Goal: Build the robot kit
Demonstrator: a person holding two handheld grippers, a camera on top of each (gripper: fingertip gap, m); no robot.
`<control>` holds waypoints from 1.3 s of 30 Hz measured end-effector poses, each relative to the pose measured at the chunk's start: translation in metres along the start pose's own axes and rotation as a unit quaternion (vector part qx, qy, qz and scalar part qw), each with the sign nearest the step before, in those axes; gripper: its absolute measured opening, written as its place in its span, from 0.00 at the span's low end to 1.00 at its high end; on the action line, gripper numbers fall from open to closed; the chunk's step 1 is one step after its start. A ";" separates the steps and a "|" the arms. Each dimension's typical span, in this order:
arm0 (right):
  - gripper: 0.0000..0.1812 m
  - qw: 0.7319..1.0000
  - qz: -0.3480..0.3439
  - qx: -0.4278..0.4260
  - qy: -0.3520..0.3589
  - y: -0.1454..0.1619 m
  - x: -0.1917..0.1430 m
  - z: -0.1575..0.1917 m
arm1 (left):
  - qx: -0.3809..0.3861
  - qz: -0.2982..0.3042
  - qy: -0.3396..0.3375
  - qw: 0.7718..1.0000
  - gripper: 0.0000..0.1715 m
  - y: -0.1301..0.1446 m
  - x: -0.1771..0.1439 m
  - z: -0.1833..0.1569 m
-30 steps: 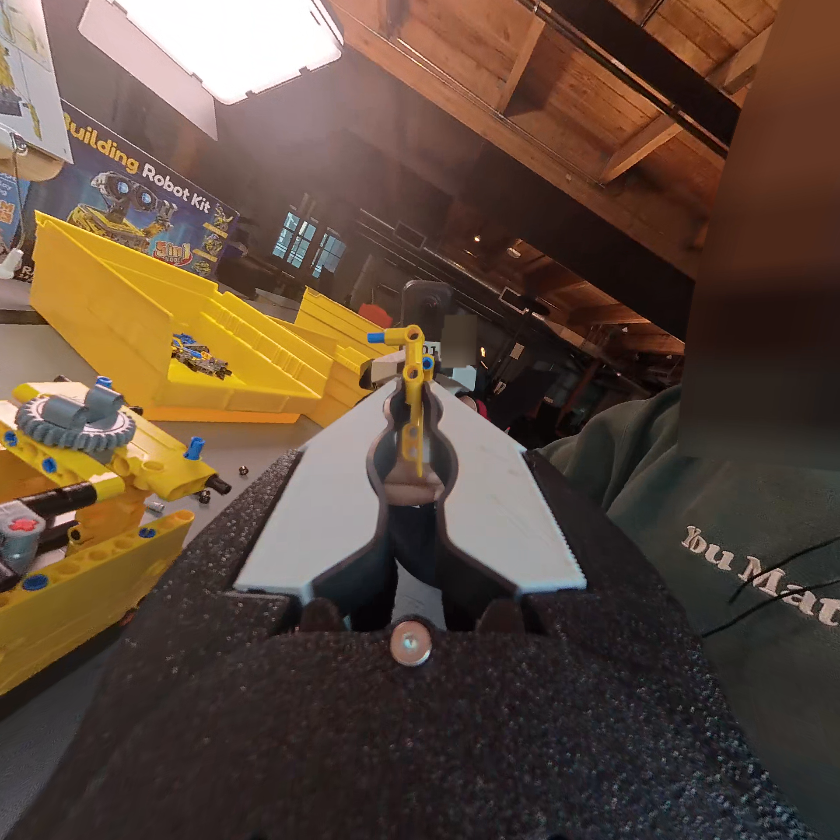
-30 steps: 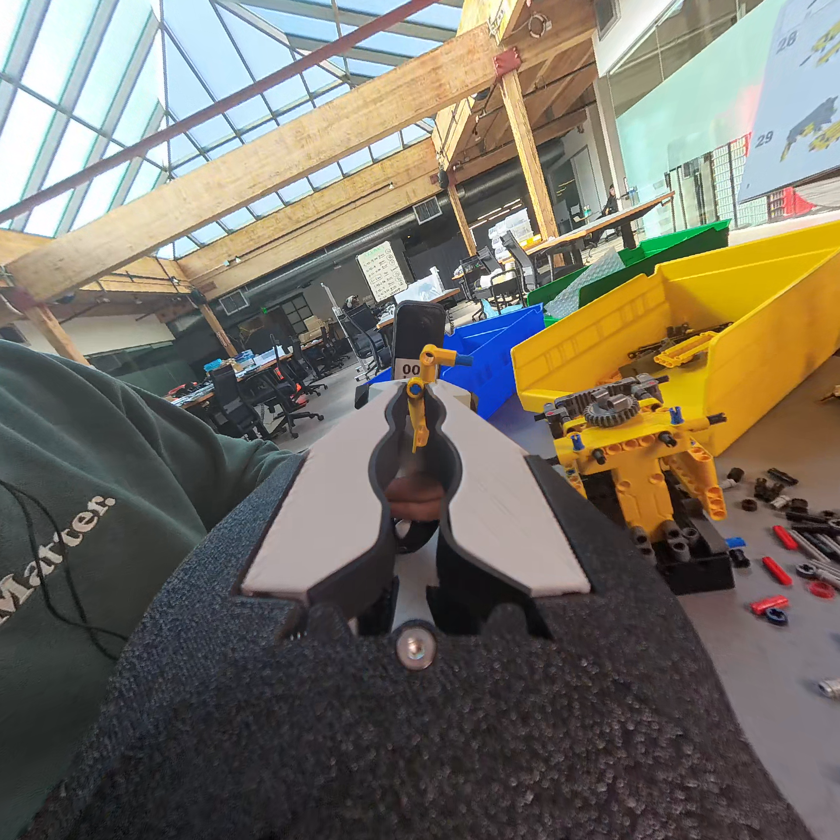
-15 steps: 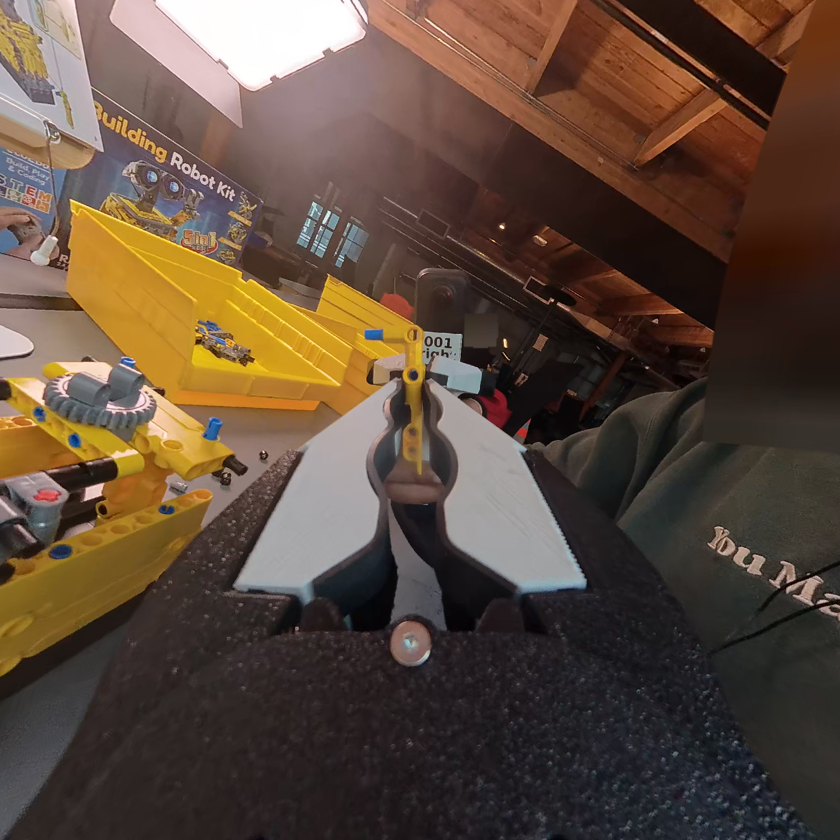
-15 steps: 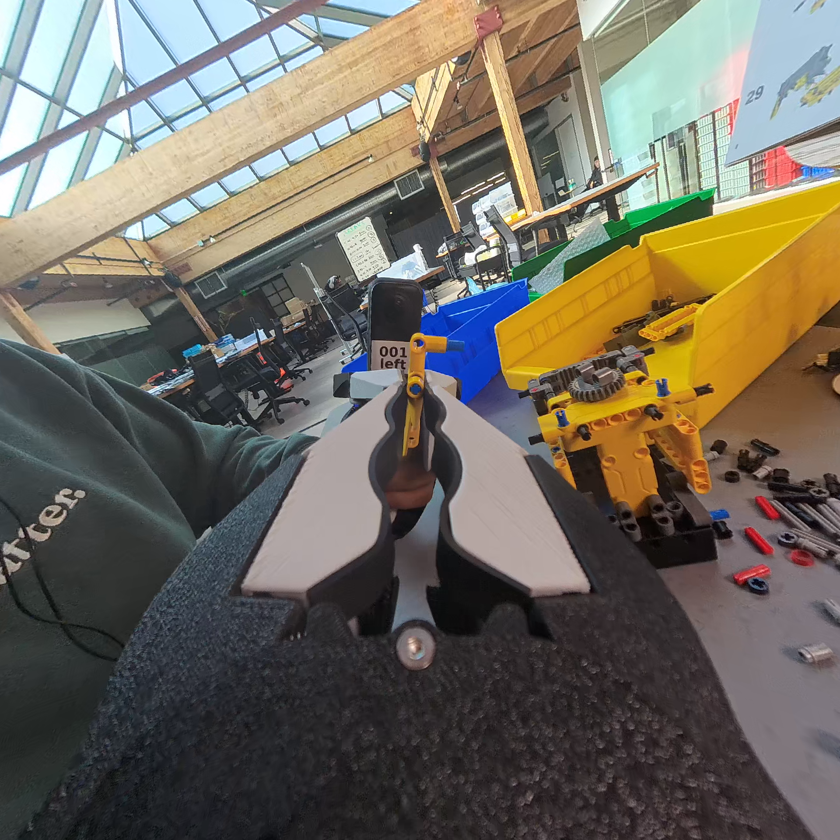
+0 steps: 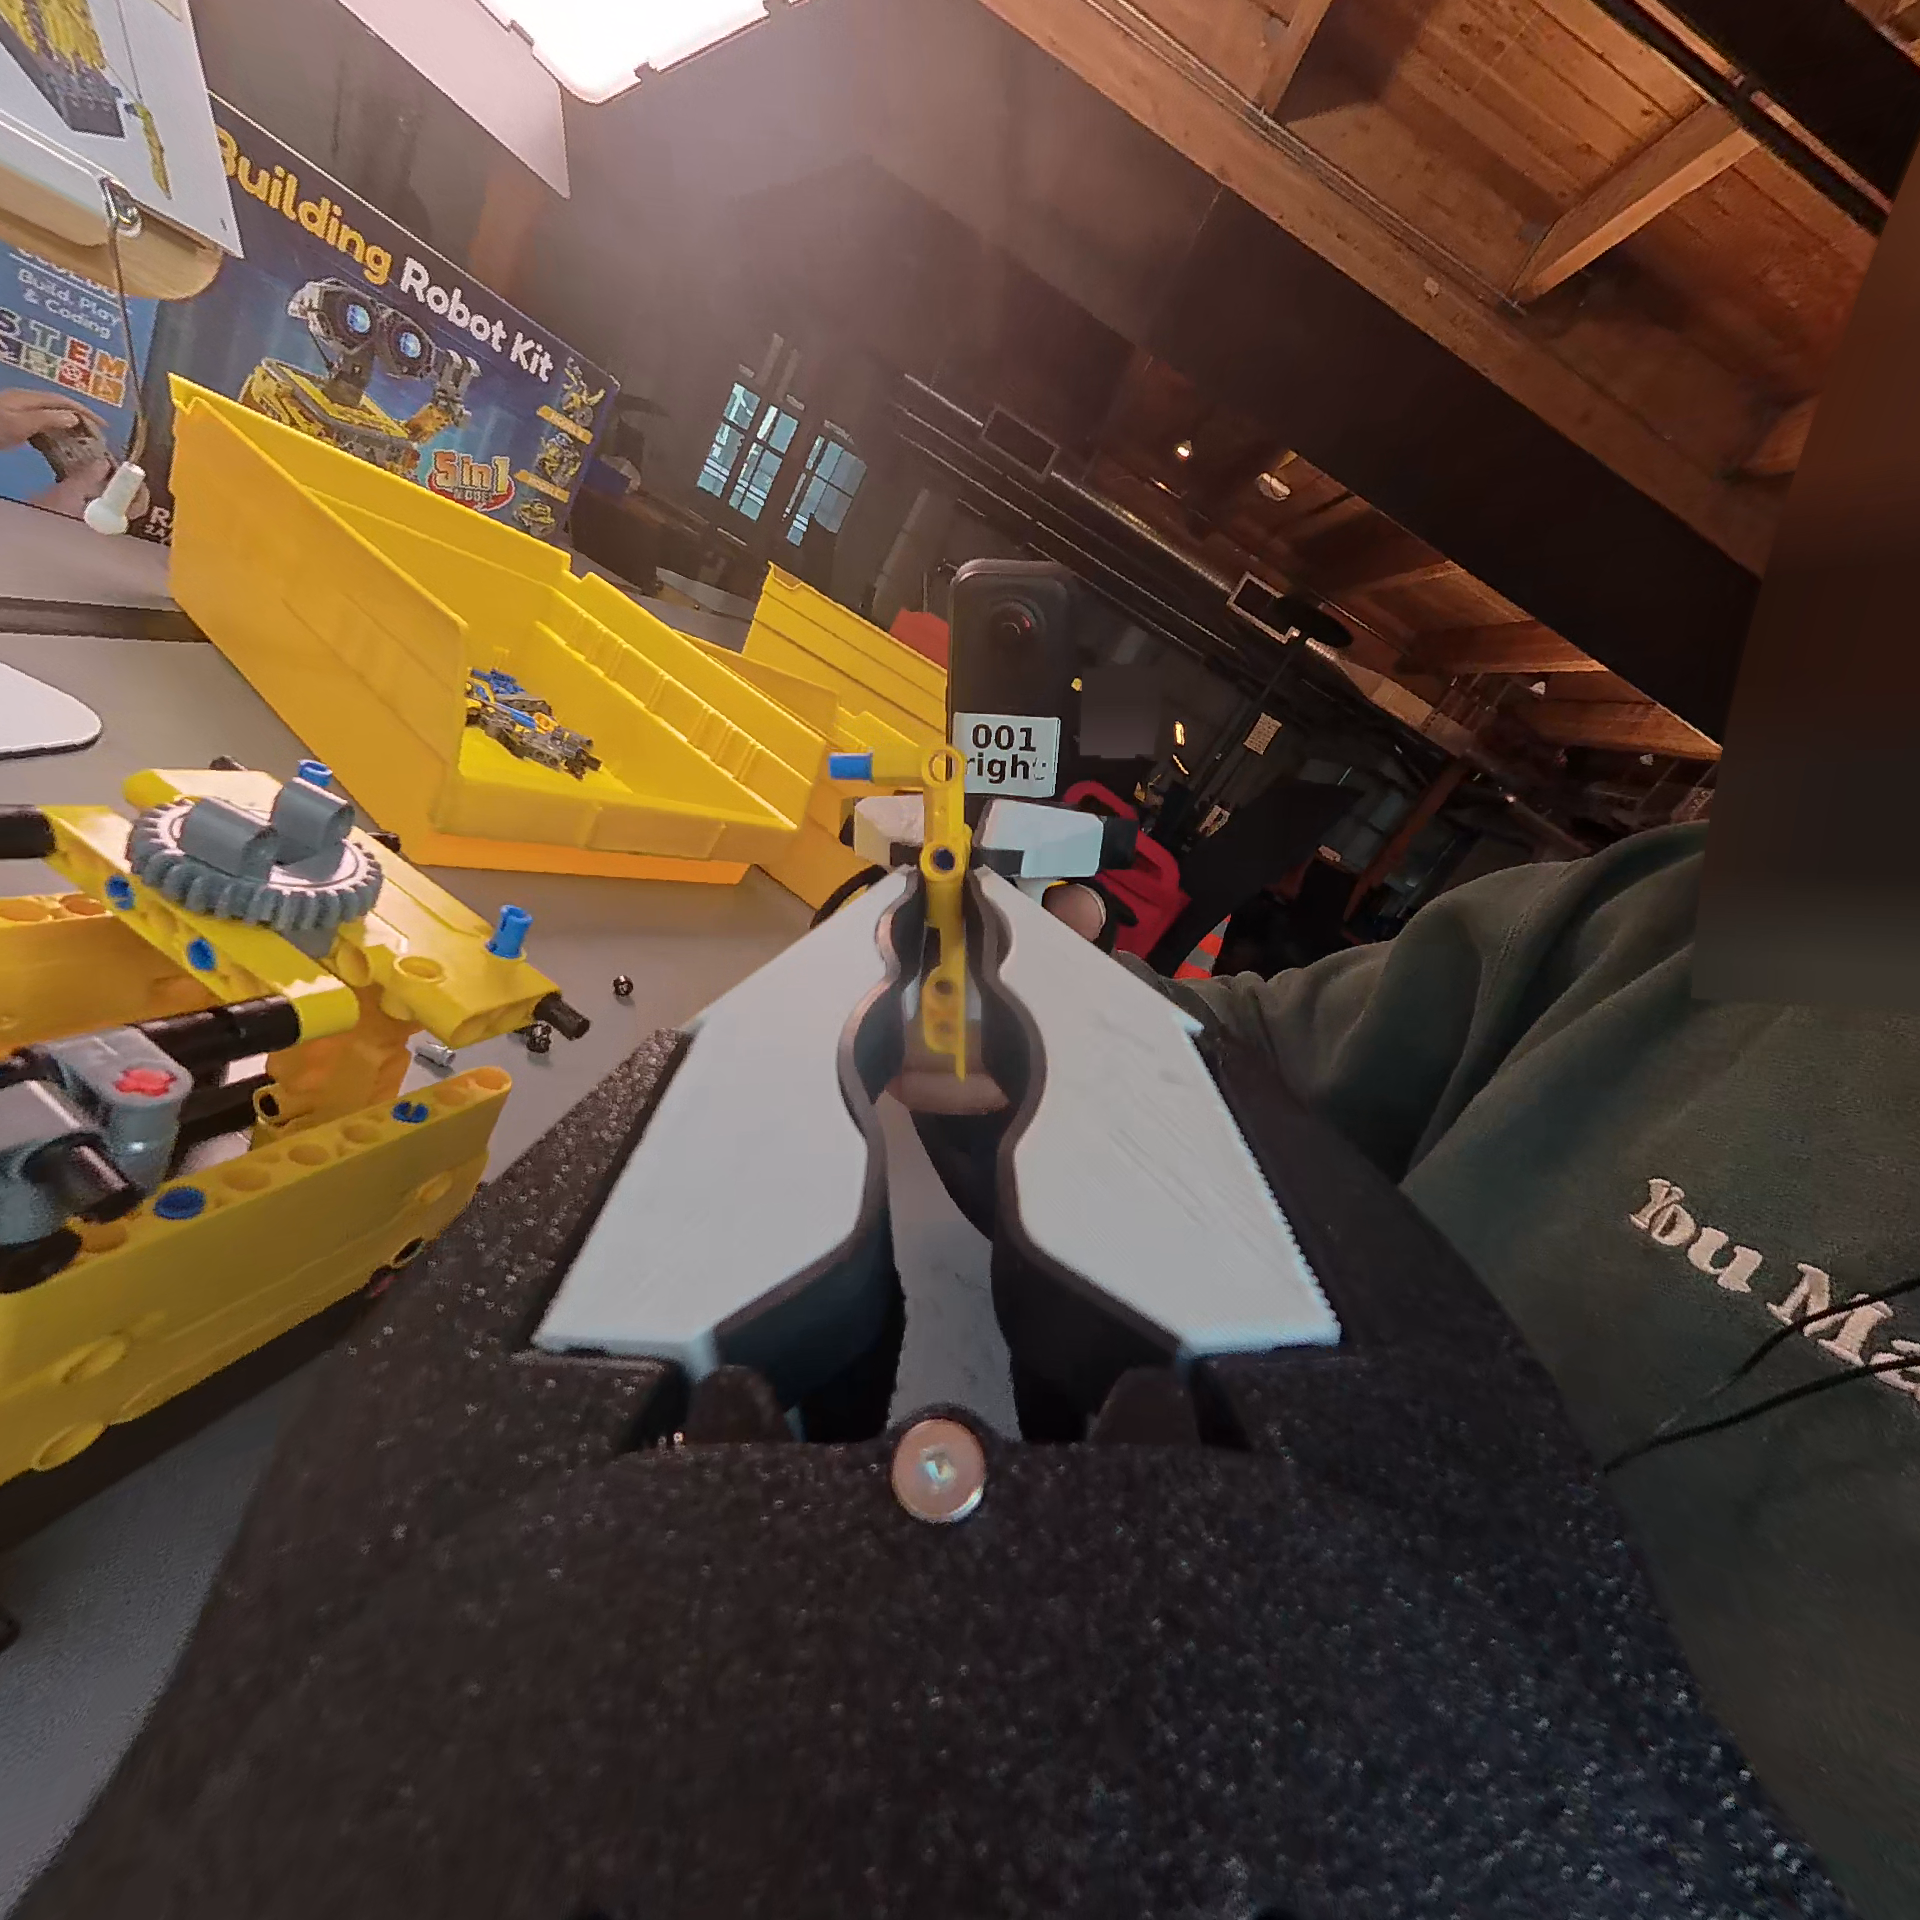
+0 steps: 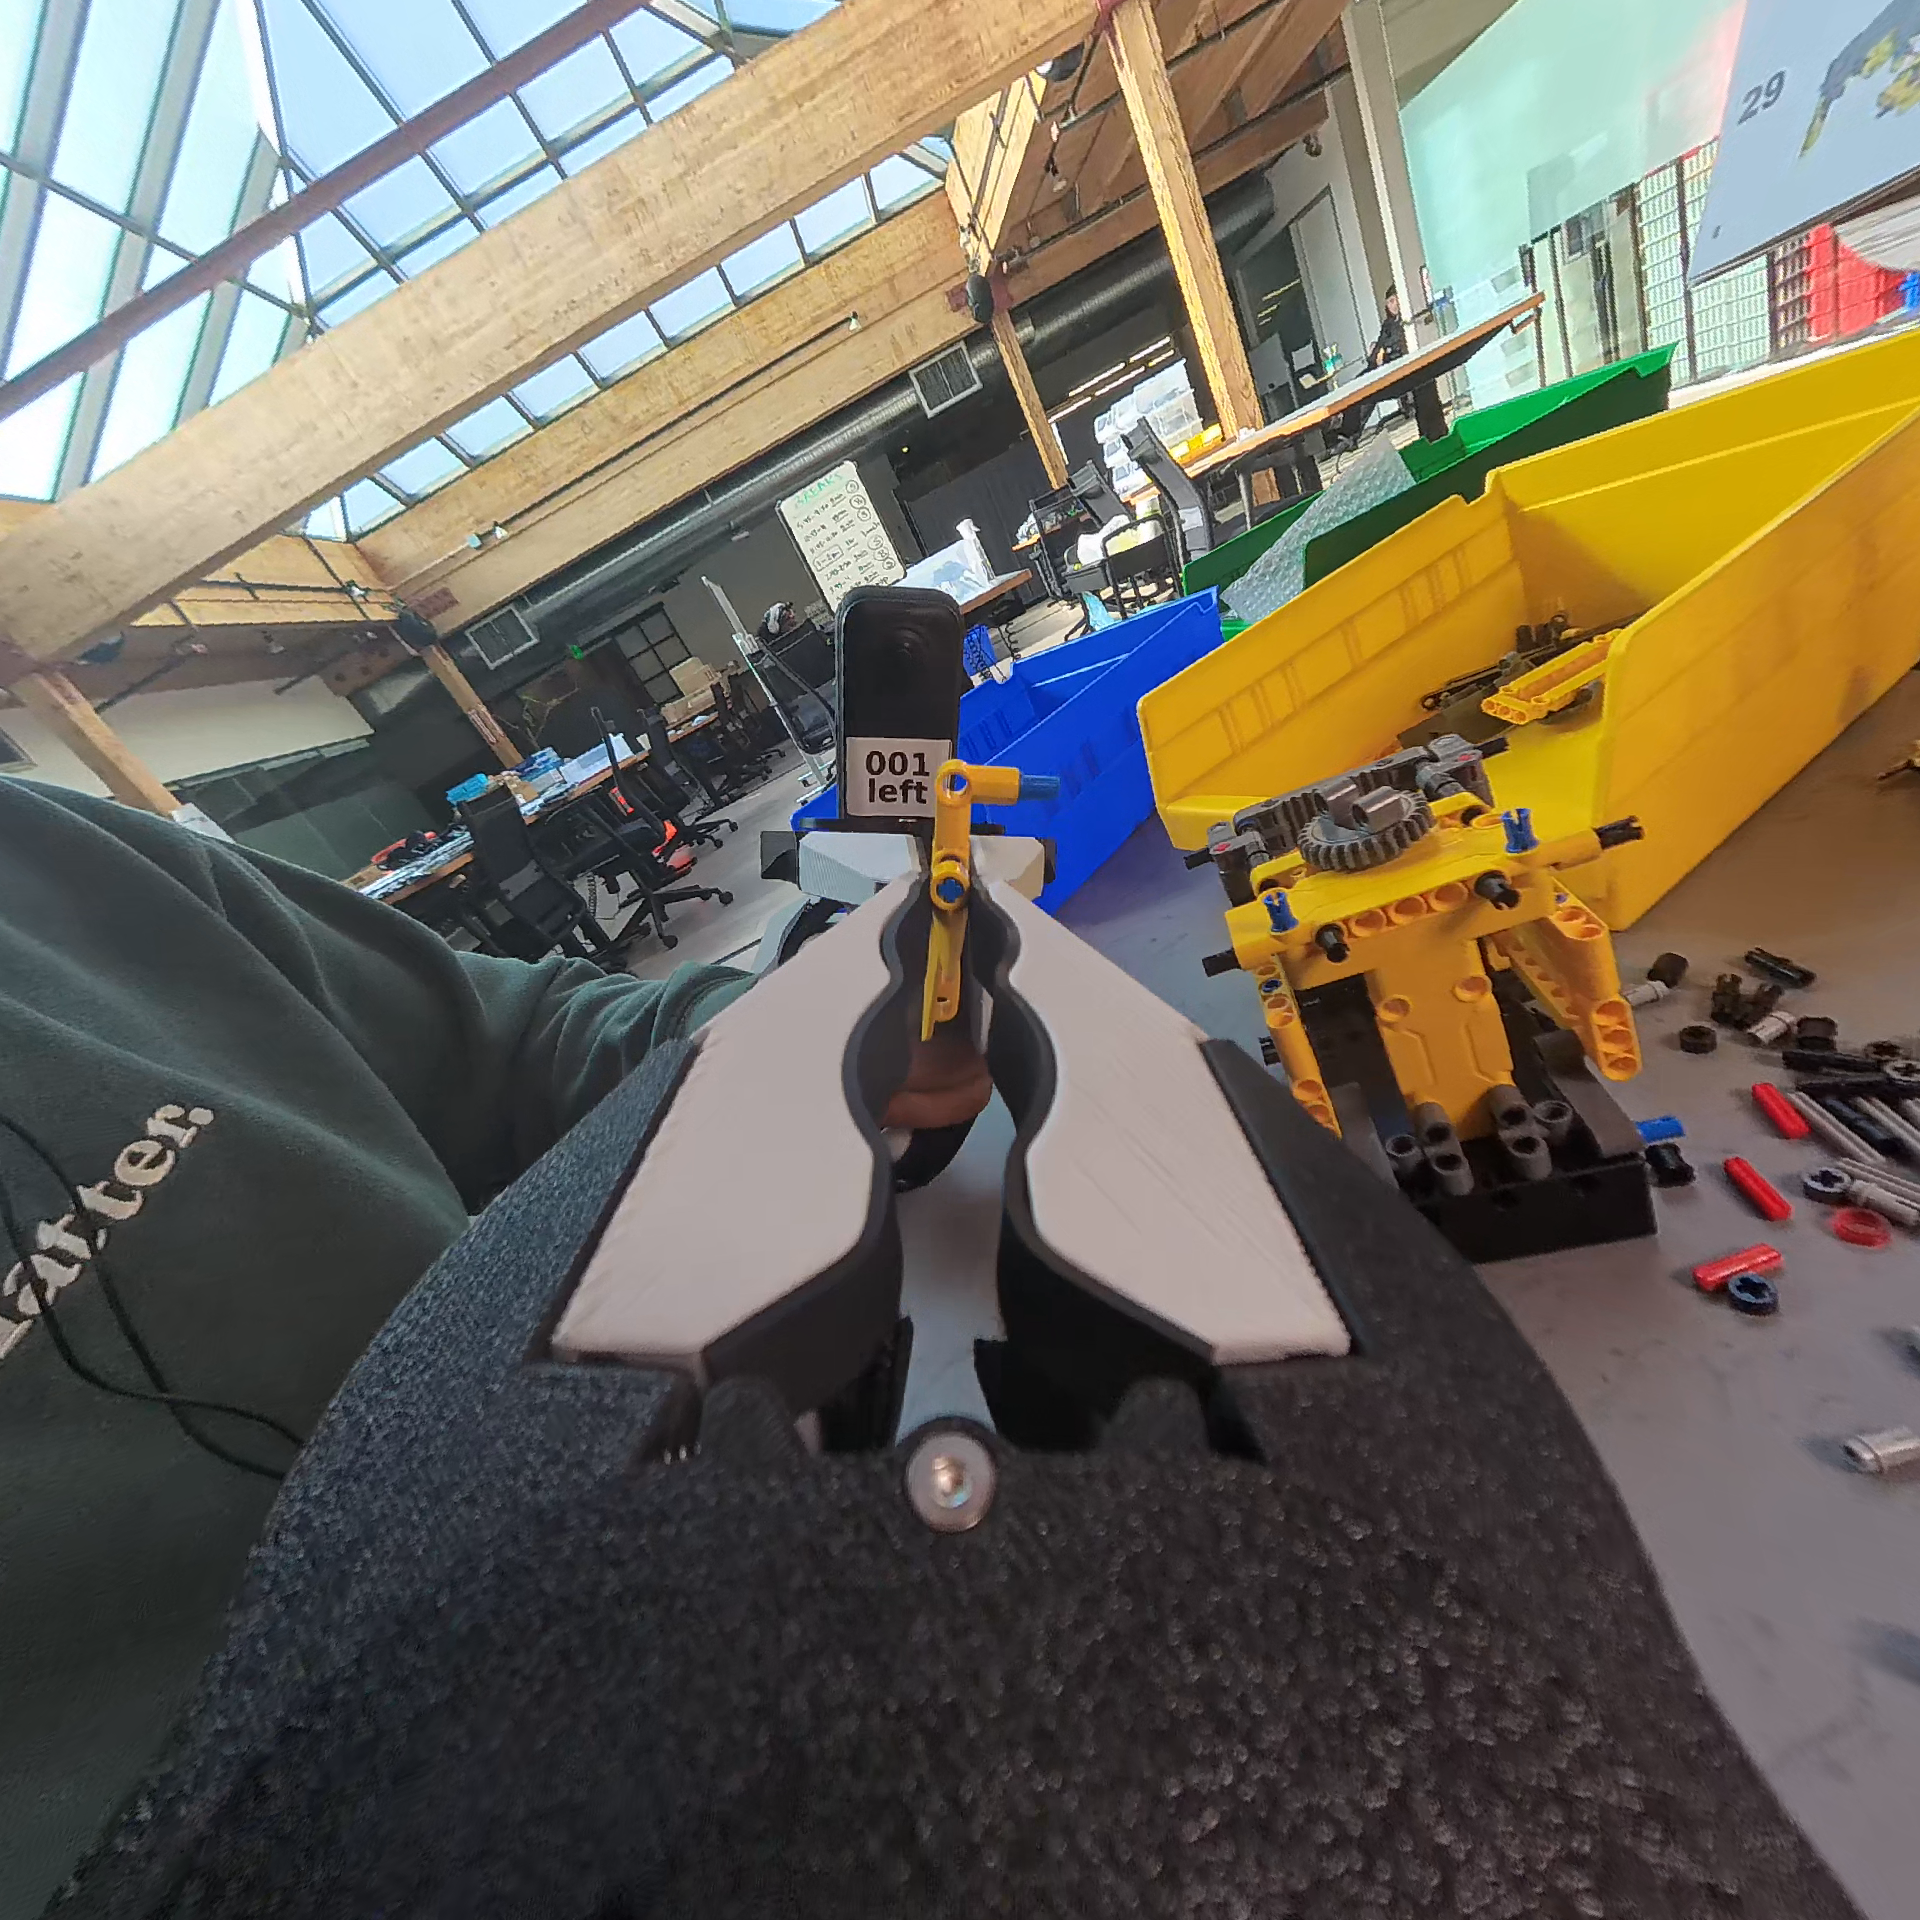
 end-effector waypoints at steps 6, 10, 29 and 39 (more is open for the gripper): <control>0.03 1.000 0.005 -0.002 0.003 0.002 0.001 -0.001 | -0.001 0.015 -0.005 1.000 0.04 0.001 -0.002 0.000; 0.03 1.000 0.007 -0.003 0.004 0.003 0.002 -0.001 | -0.004 0.017 -0.003 1.000 0.04 0.002 -0.003 0.000; 0.03 0.992 0.055 -0.117 -0.005 0.013 0.002 0.005 | -0.207 0.028 0.113 0.971 0.04 0.013 -0.008 -0.003; 0.03 0.955 0.132 -0.267 0.015 0.035 0.000 0.001 | -0.304 0.101 0.130 0.938 0.03 0.037 -0.015 0.001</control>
Point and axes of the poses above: each gripper's, where its closed fingertips meet, x out along the fingers, y out of its underside, z = x × y across the jaws, the point moved 4 cm from there along -x, back along the fingers, and after that the axes turned 11 degrees about x, right-handed, at the moved point
